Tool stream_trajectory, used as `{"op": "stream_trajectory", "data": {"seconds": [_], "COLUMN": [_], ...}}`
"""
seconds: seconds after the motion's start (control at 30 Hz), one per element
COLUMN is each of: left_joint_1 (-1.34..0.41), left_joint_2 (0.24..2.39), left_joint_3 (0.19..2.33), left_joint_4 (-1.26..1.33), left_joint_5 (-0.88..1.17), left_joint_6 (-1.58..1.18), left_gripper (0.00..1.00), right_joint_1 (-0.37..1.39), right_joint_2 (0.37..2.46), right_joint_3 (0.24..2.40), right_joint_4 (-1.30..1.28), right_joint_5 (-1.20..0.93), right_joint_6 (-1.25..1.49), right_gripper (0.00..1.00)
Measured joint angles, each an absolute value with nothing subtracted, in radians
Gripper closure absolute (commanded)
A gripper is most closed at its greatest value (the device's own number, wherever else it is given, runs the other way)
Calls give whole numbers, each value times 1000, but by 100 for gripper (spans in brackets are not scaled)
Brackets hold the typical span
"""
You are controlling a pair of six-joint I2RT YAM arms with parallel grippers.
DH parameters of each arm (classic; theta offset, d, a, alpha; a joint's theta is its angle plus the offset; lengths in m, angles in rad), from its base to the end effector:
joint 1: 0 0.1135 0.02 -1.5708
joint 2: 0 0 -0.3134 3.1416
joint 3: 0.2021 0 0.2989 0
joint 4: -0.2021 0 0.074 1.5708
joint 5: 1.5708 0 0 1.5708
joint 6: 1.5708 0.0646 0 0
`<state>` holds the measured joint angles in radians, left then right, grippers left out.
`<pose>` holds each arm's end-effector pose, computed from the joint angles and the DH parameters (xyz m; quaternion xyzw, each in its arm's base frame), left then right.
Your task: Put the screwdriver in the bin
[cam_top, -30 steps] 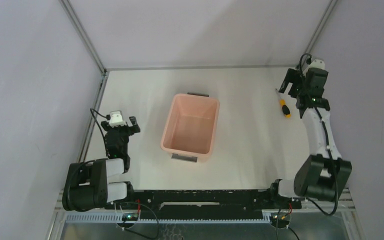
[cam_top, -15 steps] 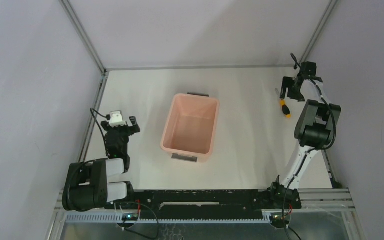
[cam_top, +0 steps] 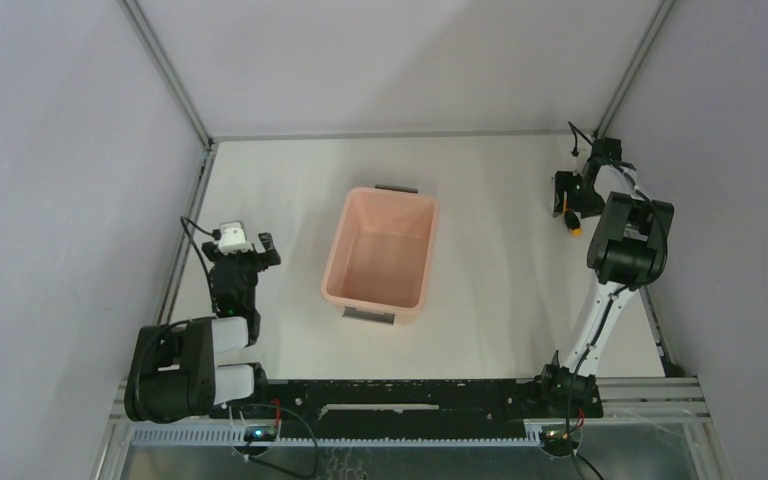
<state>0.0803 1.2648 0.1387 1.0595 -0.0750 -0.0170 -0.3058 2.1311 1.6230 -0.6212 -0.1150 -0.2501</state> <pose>0.2427 0.0244 0.1646 -0.0611 0.7276 0.0490 0.6815 0.5082 -0.1527 0.1640 0.0146 0.9741 -0.0061 0.2256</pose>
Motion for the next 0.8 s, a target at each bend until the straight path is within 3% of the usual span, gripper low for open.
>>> {"op": "stream_trajectory", "data": {"seconds": [0.1, 0.27, 0.33, 0.57, 0.8], "left_joint_1": [80, 80, 80, 80, 80], "left_joint_2": [1265, 1265, 1265, 1265, 1265], "left_joint_3": [139, 139, 139, 139, 139], "left_joint_4": [1060, 1060, 1060, 1060, 1060], "left_joint_5": [-75, -75, -75, -75, -75], "left_joint_6": [-17, -17, -17, -17, -17], "left_gripper": [0, 0, 0, 0, 0], "right_joint_1": [-306, -303, -300, -300, -293], "right_joint_2": [2153, 2153, 2153, 2097, 1839], "right_joint_3": [1618, 1615, 1615, 1619, 1622], "right_joint_4": [-612, -596, -595, -704, -900], "right_joint_5": [-111, -116, -108, -98, -94], "right_joint_6": [-255, -255, -245, -154, 39], "right_gripper": [34, 86, 96, 100, 100]}}
